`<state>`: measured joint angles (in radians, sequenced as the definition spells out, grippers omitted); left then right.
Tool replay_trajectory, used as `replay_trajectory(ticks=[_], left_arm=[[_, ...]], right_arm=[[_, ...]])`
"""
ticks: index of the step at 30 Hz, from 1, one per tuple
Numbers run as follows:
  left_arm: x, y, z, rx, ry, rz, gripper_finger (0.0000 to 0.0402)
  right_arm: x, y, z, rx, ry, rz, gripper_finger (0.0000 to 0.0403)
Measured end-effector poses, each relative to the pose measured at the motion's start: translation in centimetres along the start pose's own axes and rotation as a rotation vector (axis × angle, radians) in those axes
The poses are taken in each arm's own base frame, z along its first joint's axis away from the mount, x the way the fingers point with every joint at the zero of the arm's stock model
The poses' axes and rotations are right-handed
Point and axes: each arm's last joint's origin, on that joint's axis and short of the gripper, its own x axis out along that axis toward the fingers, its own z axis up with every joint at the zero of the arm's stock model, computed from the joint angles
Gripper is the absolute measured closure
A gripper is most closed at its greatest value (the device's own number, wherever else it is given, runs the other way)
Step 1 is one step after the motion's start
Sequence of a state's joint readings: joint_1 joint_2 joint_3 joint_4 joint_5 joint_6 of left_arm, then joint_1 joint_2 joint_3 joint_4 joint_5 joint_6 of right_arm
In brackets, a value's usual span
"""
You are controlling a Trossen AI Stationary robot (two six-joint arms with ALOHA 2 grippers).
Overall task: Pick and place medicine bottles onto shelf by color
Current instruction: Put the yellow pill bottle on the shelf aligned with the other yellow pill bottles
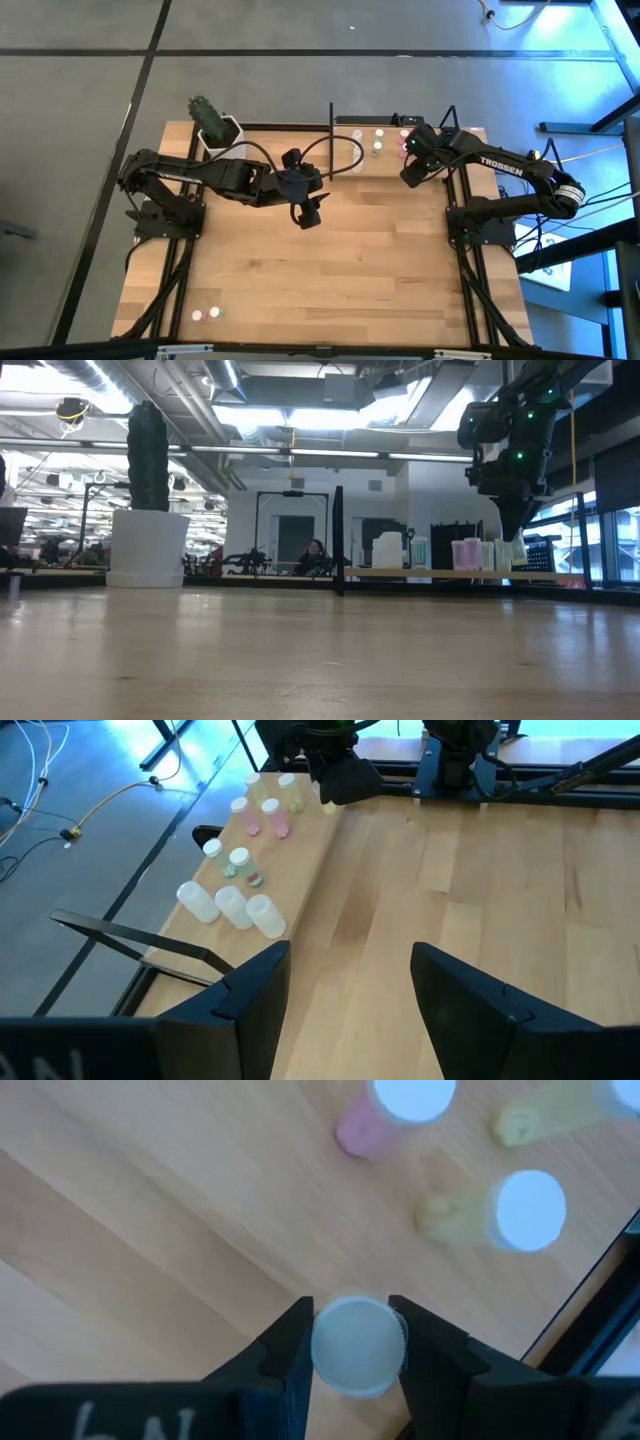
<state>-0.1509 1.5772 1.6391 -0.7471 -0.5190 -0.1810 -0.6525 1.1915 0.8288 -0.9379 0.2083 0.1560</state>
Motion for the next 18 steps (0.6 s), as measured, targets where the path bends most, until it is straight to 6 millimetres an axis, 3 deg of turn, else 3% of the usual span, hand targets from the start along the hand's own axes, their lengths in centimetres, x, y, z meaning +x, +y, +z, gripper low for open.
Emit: replay_trajectory(ticks=[18], left_arm=[[0.0,0.0,0.0,0.0,0.0,0.0,0.02]], right_arm=[[0.01,-0.03,-0.05,0.047,0.004,-0.009,0.028]])
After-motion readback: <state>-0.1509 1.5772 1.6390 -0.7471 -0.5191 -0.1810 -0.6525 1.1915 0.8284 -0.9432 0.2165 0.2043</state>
